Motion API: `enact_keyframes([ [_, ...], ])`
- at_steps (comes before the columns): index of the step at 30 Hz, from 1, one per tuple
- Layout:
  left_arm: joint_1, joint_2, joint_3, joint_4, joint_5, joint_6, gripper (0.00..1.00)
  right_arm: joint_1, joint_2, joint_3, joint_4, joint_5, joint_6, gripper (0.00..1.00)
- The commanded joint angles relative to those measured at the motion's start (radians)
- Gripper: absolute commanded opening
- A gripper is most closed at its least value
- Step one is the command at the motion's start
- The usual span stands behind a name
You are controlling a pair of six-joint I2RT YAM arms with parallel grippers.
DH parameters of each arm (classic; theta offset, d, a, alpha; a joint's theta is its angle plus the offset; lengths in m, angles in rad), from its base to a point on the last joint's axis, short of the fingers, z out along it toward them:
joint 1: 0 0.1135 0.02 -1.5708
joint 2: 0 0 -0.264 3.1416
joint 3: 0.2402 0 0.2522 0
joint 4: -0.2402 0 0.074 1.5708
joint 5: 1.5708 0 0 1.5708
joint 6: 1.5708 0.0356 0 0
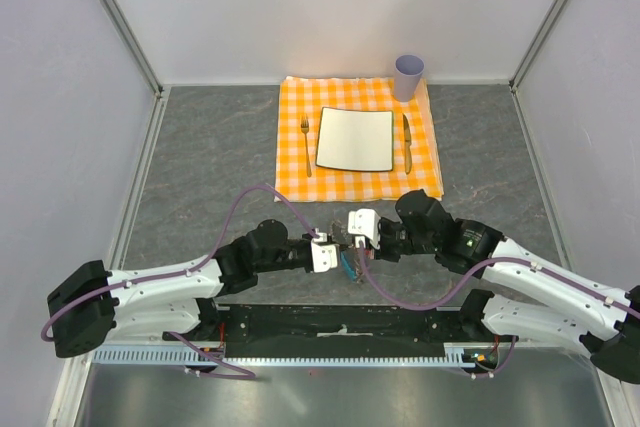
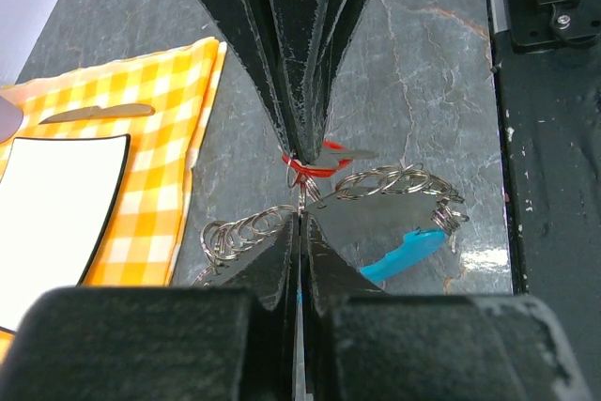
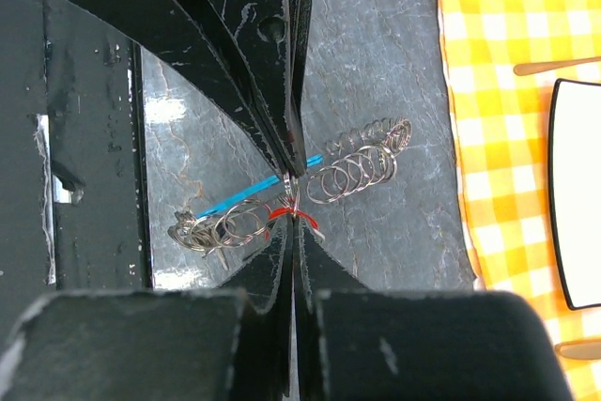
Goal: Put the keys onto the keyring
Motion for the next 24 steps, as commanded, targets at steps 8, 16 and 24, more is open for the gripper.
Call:
enact_keyframes([
  [8,-0.003,0.0,0.015,0.072,-0.154,0.009,0.02,0.003,0.002,0.012,-0.021,0.012,-0.008,0.0],
  [16,-0.003,-0.025,0.056,0.003,-0.325,0.072,0.02,0.004,-0.063,0.01,0.0,0.232,-0.008,0.0],
  [24,-0.001,-0.143,0.055,0.007,-0.52,0.148,0.02,0.004,-0.115,0.003,0.031,0.292,0.014,0.0],
])
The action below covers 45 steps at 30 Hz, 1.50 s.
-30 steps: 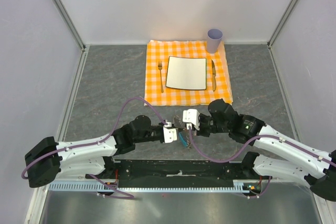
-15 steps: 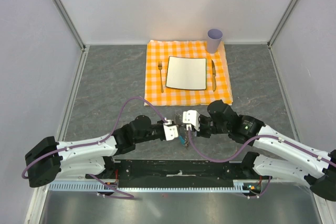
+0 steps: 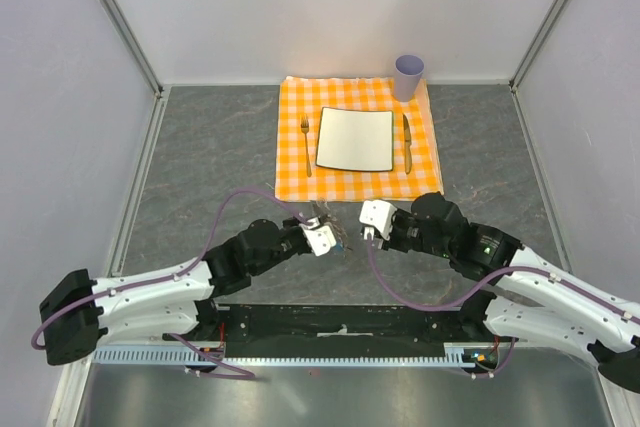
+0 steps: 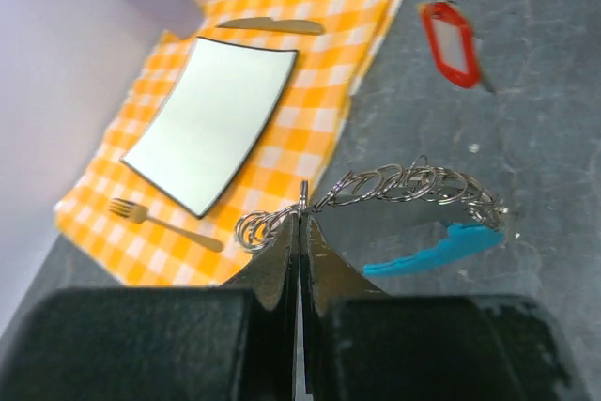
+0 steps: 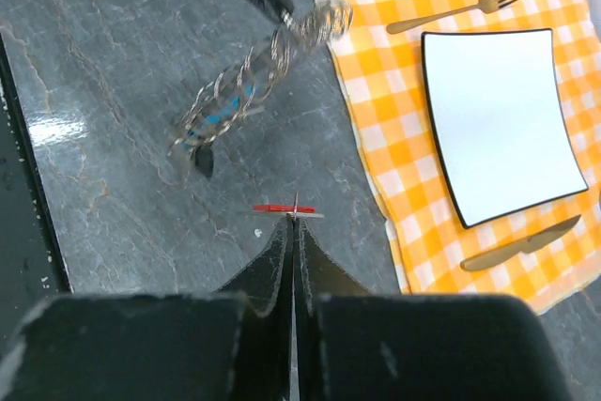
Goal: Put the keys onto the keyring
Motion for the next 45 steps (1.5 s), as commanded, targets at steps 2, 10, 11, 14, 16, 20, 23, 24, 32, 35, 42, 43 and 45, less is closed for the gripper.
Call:
enact_keyframes([
  [2,0.006,-0.114,0.048,0.062,-0.138,0.106,0.02,0.002,-0.022,0.006,0.041,0.043,0.019,0.0],
  [10,0.01,-0.141,0.04,-0.052,0.132,0.111,0.02,0.004,-0.024,0.002,0.053,0.009,0.025,0.0],
  [11,0.01,-0.113,0.042,-0.073,0.173,0.1,0.02,0.004,-0.024,0.0,0.053,0.004,0.023,0.0],
  [14,0.012,-0.078,0.034,-0.079,0.25,0.079,0.02,0.004,-0.021,-0.003,0.054,-0.002,0.026,0.0],
  [16,0.012,-0.045,0.031,-0.078,0.295,0.067,0.02,0.004,-0.018,-0.005,0.054,-0.002,0.028,0.0],
  [20,0.012,0.025,0.023,-0.047,0.353,0.03,0.02,0.004,0.004,-0.014,0.054,-0.012,0.026,0.0],
  [23,0.012,0.076,0.026,-0.006,0.367,0.022,0.02,0.004,0.024,-0.015,0.05,-0.038,0.02,0.0],
  [24,0.012,0.082,0.028,0.014,0.371,0.021,0.02,0.004,0.025,-0.015,0.05,-0.042,0.017,0.0],
  [32,0.012,0.091,0.029,0.074,0.439,-0.01,0.02,0.004,0.076,-0.009,0.056,-0.078,0.003,0.0],
  [35,0.012,0.087,0.017,0.12,0.419,-0.028,0.02,0.004,0.085,-0.008,0.056,-0.123,0.005,0.0],
  [42,0.012,0.093,0.002,0.181,0.349,-0.056,0.02,0.004,0.067,0.0,0.054,-0.164,0.011,0.0],
  [43,0.012,0.093,-0.001,0.186,0.345,-0.059,0.02,0.004,0.064,0.0,0.053,-0.166,0.011,0.0],
  [45,0.013,0.094,0.0,0.189,0.345,-0.061,0.02,0.004,0.062,-0.001,0.047,-0.172,0.011,0.0],
])
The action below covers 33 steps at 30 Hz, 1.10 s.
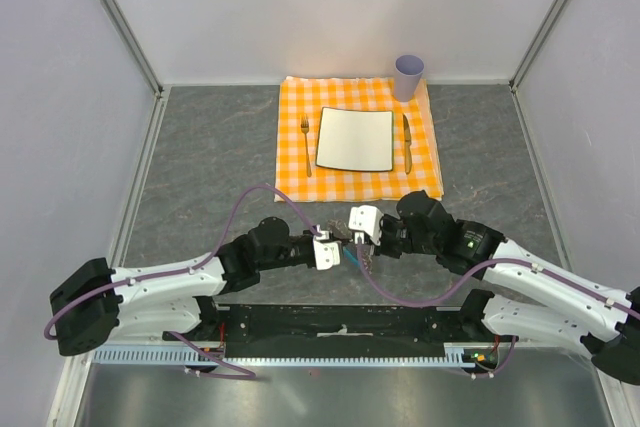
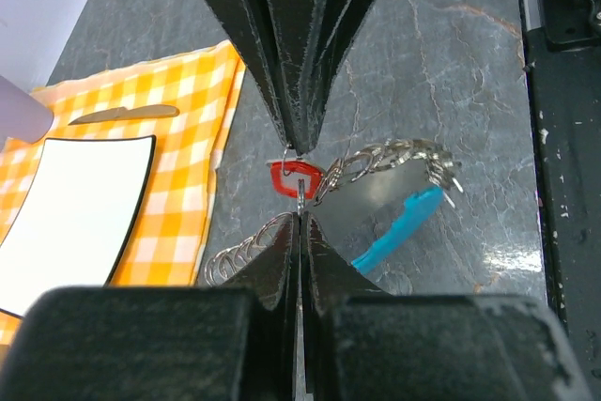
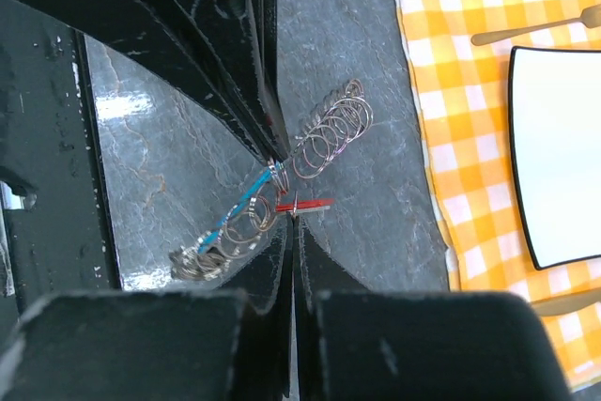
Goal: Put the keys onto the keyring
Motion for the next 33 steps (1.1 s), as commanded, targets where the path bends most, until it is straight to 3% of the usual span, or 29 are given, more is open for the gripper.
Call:
enact_keyframes([
  [1,0.003,0.004,-0.001,0.118,-0.019,-0.043,0.02,0.004,-0.021,0.011,0.025,-0.047,0.003,0.0],
  [33,0.009,0.021,0.016,0.104,0.014,-0.048,0.02,0.005,-0.022,0.008,0.004,-0.029,-0.012,0.0],
])
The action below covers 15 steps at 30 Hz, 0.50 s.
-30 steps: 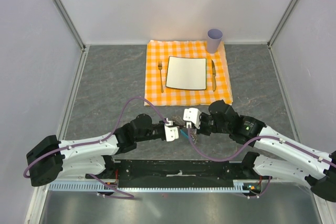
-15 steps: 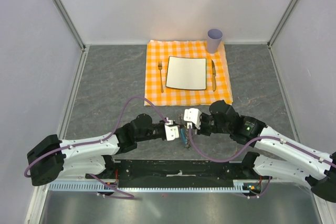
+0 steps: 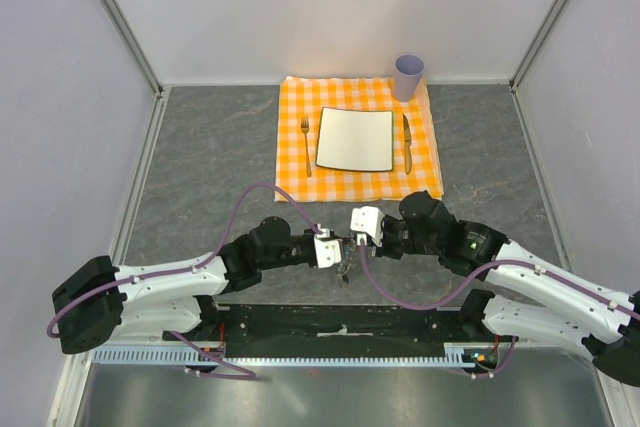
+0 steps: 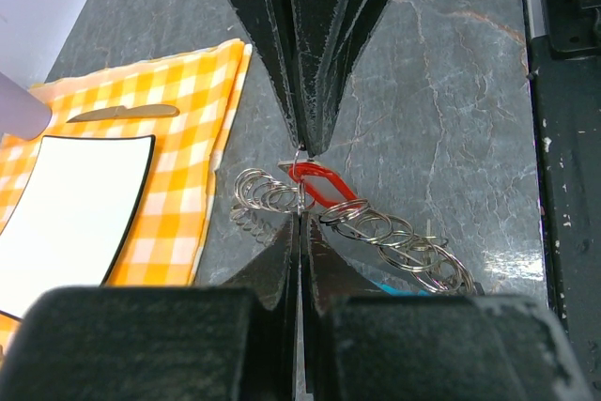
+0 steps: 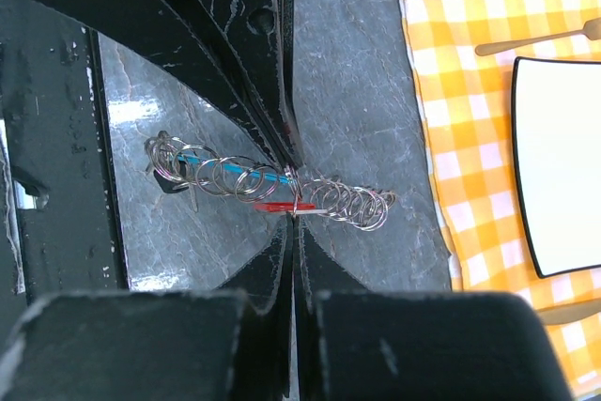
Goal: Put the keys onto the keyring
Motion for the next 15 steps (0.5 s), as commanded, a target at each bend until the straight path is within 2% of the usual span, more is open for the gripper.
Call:
enact_keyframes([
  [1,0.007,-0.007,0.017,0.063,0.023,-0.025,0.02,0.007,-0.002,0.008,0.005,0.01,-0.013,0.0],
  [15,0.01,-0.033,0.006,0.069,0.04,-0.033,0.02,0.013,0.003,0.006,0.002,0.013,-0.02,0.0],
])
